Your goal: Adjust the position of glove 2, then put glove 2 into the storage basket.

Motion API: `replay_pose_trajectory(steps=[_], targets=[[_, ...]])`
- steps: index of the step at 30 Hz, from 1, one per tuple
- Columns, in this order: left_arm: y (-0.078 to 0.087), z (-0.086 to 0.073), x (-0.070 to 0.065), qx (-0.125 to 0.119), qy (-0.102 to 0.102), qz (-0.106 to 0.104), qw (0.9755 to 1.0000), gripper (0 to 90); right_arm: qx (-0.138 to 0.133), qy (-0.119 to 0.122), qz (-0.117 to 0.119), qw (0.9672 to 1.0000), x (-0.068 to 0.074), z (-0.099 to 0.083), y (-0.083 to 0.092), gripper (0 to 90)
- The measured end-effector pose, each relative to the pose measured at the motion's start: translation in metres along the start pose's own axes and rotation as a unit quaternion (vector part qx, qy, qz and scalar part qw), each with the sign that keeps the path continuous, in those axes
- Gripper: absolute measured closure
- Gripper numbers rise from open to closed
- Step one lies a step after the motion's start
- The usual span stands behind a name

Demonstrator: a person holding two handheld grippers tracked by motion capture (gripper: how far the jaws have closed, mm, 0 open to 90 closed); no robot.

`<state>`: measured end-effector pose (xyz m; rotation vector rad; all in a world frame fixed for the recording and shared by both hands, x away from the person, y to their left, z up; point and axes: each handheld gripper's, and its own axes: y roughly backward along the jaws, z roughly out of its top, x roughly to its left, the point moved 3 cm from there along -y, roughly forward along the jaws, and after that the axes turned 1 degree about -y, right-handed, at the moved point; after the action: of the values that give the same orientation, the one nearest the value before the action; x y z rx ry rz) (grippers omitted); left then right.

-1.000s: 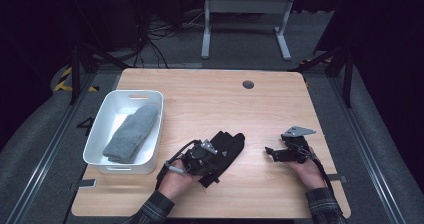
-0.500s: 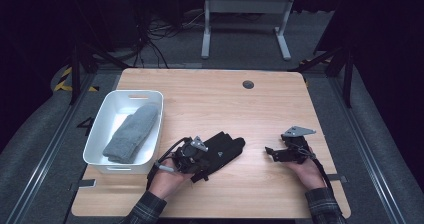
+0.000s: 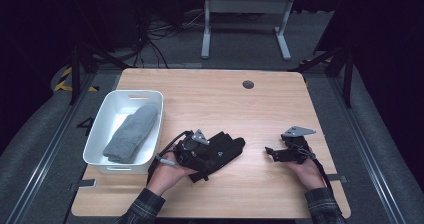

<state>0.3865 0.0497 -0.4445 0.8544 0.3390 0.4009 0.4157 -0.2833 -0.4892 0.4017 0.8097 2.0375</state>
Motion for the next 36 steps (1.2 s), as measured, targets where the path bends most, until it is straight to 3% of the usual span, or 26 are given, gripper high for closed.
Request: replay_pose_trajectory(steps=[5, 16, 24, 36], targets=[[-0.004, 0.01, 0.006, -0.002, -0.001, 0.003, 1.0, 32.0, 0.0, 0.0, 0.0, 1.0, 0.0, 0.0, 0.0, 14.7], [-0.016, 0.015, 0.015, 0.005, 0.001, 0.015, 0.9999, 24.7, 0.0, -0.001, -0.001, 1.0, 0.0, 0.0, 0.0, 14.7], [-0.031, 0.017, 0.02, 0.025, -0.018, 0.036, 0.9989, 21.5, 0.0, -0.001, 0.0, 1.0, 0.0, 0.0, 0.0, 14.7], [-0.043, 0.013, 0.023, 0.045, -0.017, 0.03, 0.9984, 21.7, 0.0, -0.001, 0.0, 1.0, 0.0, 0.0, 0.0, 14.7]])
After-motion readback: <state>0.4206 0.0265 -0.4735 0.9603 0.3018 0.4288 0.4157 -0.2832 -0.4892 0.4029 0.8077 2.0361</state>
